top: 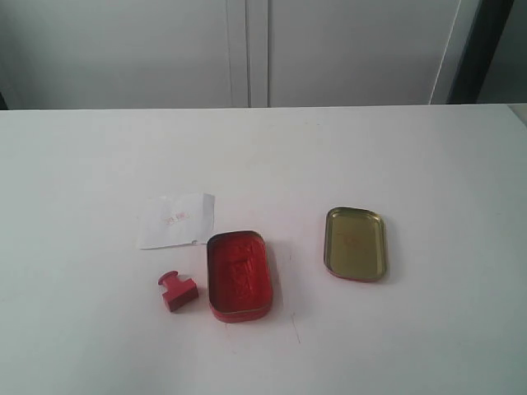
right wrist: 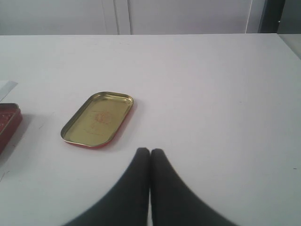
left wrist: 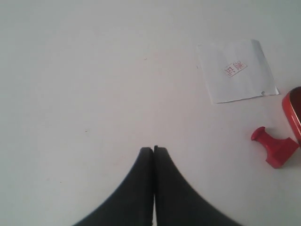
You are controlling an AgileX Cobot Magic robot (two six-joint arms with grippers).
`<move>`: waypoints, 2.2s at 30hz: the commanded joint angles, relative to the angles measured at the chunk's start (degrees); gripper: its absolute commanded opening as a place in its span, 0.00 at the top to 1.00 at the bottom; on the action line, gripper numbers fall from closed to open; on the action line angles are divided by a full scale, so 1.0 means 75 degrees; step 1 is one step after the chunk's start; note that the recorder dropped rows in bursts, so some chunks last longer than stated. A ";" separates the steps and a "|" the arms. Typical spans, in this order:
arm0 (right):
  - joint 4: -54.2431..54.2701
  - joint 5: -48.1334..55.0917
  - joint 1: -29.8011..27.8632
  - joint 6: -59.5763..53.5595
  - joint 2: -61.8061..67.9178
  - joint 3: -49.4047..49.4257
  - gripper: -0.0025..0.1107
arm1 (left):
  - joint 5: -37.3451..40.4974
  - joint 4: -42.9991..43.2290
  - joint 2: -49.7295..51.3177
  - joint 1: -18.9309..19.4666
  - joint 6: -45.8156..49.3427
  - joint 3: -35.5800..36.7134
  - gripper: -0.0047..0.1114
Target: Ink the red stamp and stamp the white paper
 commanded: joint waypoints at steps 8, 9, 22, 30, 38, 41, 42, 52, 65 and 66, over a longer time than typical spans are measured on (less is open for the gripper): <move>0.0011 -0.0108 -0.0043 -0.0012 -0.0038 0.0043 0.98 | 0.0054 -0.0034 -0.0058 0.0015 0.0146 0.0070 0.96; 0.0011 -0.0108 -0.0043 -0.0012 -0.0038 0.0043 0.98 | 0.0054 -0.0034 -0.0058 0.0015 0.0146 0.0070 0.96; 0.0011 -0.0108 -0.0043 -0.0012 -0.0038 0.0043 0.98 | 0.0054 -0.0034 -0.0058 0.0015 0.0146 0.0070 0.96; 0.0011 -0.0108 -0.0043 -0.0012 -0.0038 0.0043 0.98 | 0.0054 -0.0034 -0.0058 0.0015 0.0146 0.0070 0.96; 0.0011 -0.0108 -0.0043 -0.0012 -0.0038 0.0043 0.98 | 0.0054 -0.0034 -0.0981 0.0015 0.0145 0.0070 0.96; 0.0011 -0.0108 -0.0043 -0.0012 -0.0038 0.0043 0.98 | 0.0061 -0.0034 -0.1471 0.0015 0.0145 0.0070 0.96; 0.0011 -0.0108 -0.0043 -0.0012 -0.0038 0.0043 0.98 | 0.0076 -0.0034 -0.1643 0.0015 0.0145 0.0070 0.96; 0.0011 -0.0108 -0.0043 -0.0012 -0.0038 0.0043 0.98 | 0.0638 0.0019 -0.4120 0.0015 0.0234 0.1058 0.96; 0.0011 -0.0108 -0.0043 -0.0012 -0.0038 0.0043 0.98 | -0.0422 0.0050 -0.5588 0.0181 0.0541 0.3672 0.96; 0.0011 -0.0108 -0.0043 -0.0012 -0.0038 0.0043 0.98 | -0.0552 0.0050 -0.5672 0.0181 0.0541 0.3799 0.96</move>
